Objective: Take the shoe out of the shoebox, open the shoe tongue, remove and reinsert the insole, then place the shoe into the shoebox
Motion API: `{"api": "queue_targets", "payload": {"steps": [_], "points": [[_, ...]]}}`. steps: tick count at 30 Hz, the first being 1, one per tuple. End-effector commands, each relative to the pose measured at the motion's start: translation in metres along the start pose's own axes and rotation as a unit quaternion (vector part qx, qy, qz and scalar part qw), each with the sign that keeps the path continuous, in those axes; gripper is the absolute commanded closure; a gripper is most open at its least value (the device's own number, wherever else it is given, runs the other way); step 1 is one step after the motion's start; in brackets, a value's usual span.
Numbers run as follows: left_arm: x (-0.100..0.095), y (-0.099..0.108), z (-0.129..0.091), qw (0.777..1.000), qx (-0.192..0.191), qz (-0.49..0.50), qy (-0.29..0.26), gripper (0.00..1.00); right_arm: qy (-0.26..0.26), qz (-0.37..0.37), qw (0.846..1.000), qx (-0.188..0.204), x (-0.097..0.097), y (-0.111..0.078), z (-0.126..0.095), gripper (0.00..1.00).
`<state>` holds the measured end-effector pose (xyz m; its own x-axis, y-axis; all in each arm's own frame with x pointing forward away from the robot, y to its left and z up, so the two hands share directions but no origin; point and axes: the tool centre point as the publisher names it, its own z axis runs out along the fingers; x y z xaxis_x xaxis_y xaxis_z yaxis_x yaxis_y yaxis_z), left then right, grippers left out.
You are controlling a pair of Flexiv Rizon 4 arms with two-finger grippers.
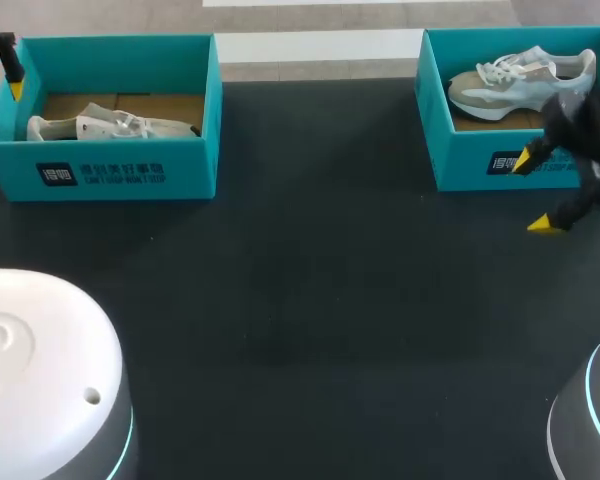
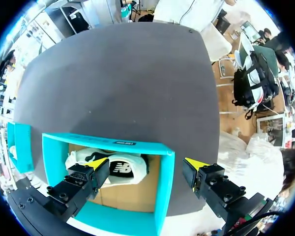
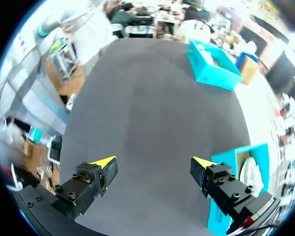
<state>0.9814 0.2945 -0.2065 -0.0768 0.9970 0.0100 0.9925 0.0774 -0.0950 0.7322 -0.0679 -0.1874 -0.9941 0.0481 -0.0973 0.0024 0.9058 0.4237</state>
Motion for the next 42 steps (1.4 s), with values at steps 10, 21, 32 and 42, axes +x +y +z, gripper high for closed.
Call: {"api": "queue_targets", "payload": {"steps": [10,21,32,42], "points": [[0.000,-0.004,0.001,1.000,-0.004,0.000,0.001,0.00,-0.129,0.203,0.970,0.021,-0.089,-0.009,-0.041,0.00],[0.000,-0.004,0.001,1.000,-0.004,0.000,0.001,0.00,-0.147,0.236,0.960,0.026,-0.100,-0.009,-0.049,0.00],[0.000,-0.004,0.001,1.000,-0.004,0.000,0.001,0.00,-0.251,0.410,0.876,0.045,-0.133,-0.022,-0.047,0.00],[0.000,-0.004,0.001,1.000,-0.004,0.000,0.001,0.00,-0.319,0.509,0.792,0.106,-0.199,-0.041,-0.078,0.00]]}}
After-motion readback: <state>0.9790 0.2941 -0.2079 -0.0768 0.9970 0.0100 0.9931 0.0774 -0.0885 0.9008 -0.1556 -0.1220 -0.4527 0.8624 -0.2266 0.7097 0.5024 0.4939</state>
